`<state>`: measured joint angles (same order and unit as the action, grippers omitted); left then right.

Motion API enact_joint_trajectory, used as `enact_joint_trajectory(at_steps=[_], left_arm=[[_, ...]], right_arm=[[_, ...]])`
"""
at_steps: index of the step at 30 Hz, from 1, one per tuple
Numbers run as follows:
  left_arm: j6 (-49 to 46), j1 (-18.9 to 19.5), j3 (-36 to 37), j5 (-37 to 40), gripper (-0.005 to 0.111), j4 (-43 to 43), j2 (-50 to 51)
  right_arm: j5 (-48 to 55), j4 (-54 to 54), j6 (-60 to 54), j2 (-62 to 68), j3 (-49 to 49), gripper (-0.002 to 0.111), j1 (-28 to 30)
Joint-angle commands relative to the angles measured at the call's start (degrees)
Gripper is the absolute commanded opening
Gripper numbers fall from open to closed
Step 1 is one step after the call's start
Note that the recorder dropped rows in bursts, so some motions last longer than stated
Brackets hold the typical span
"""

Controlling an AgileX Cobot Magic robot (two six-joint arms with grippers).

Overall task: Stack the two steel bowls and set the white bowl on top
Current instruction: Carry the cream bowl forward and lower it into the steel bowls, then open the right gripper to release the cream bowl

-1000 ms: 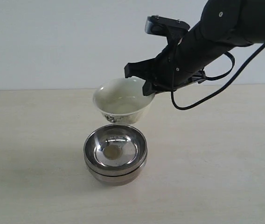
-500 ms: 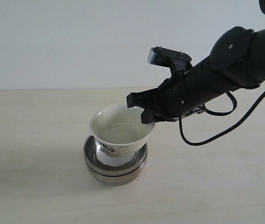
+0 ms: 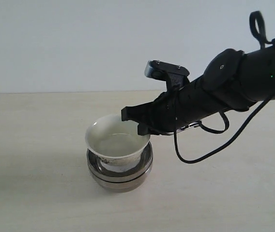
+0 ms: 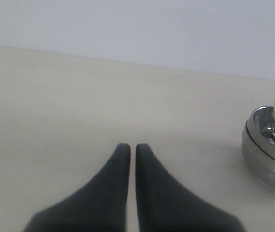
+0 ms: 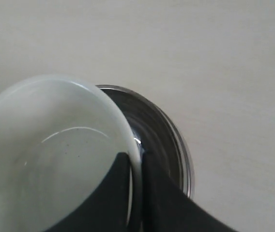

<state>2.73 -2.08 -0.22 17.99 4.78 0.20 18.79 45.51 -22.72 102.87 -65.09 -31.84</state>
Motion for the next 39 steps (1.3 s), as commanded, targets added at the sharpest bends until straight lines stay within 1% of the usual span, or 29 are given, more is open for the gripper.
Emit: enact_joint_trajectory(at_steps=[1, 39], left_arm=[[-0.16, 0.20, 0.22, -0.16, 0.004, 0.15, -0.20], [-0.16, 0.20, 0.22, -0.16, 0.004, 0.15, -0.20]], right_arm=[[-2.26, 0.90, -0.58, 0.52, -0.02, 0.000, -0.70], [-1.39, 1.47, -2.87, 2.46, 0.49, 0.000, -0.70]])
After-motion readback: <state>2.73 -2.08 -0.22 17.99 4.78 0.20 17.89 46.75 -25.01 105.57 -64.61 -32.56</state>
